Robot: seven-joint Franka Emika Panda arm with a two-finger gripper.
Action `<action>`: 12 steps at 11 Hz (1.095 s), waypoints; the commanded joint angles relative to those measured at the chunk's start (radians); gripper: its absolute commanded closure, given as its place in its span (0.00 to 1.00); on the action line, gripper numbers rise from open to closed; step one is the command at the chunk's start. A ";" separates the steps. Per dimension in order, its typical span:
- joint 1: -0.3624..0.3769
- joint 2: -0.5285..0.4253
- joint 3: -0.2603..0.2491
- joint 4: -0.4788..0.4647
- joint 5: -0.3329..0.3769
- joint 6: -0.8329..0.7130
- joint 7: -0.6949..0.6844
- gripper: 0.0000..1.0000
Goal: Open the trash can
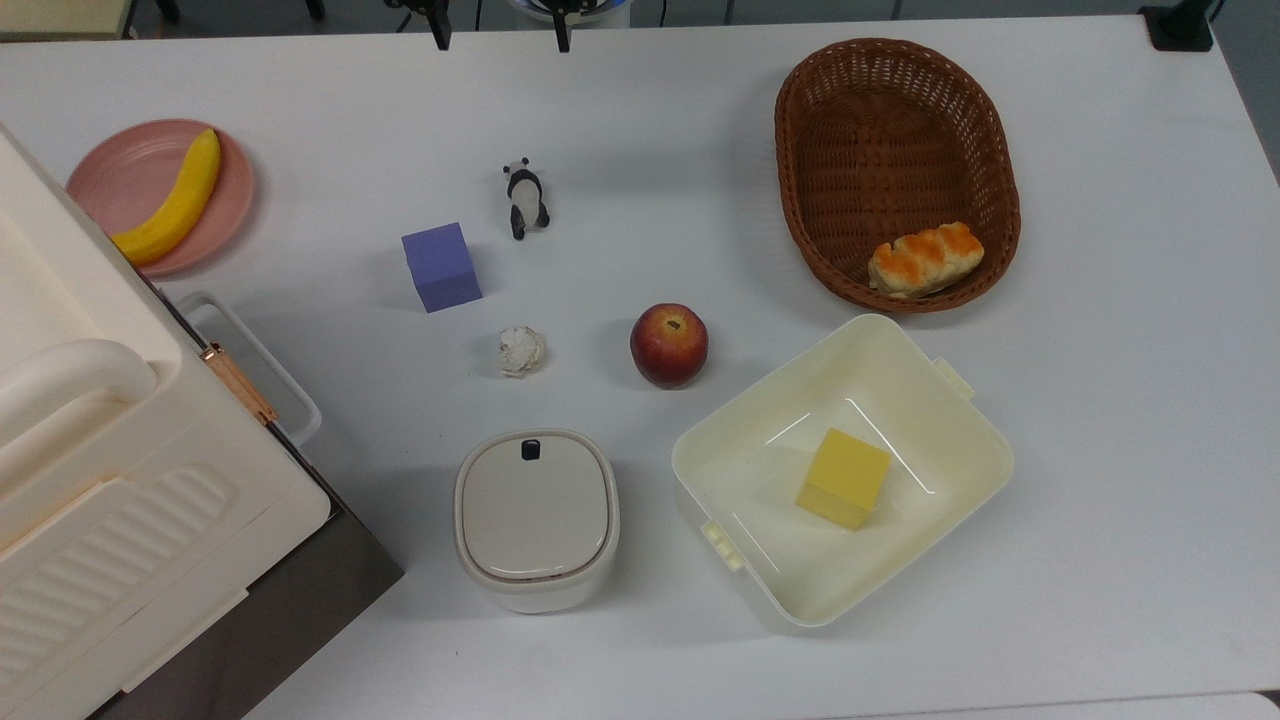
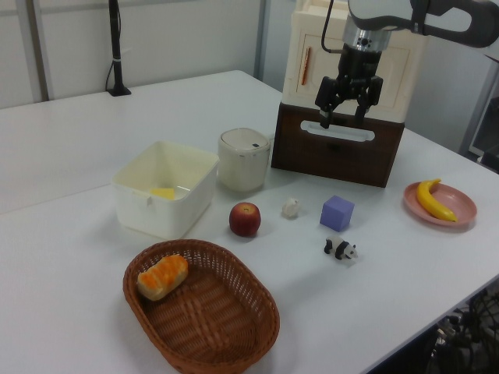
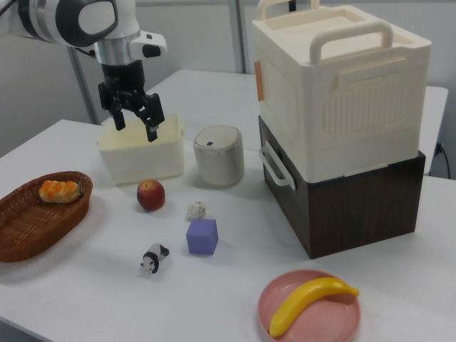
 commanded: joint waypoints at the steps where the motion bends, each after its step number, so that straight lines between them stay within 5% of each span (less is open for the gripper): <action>1: -0.005 0.006 0.008 0.010 0.021 0.011 -0.015 0.00; 2: -0.005 0.008 0.008 0.007 0.019 0.017 -0.015 0.06; 3: -0.005 0.009 0.008 0.004 0.019 0.043 -0.015 0.53; 4: -0.005 0.013 0.008 -0.004 0.019 0.075 -0.013 0.80; 5: -0.003 0.017 0.010 -0.004 0.018 0.112 -0.013 0.95; 12: -0.006 0.081 0.034 -0.007 0.019 0.362 0.036 1.00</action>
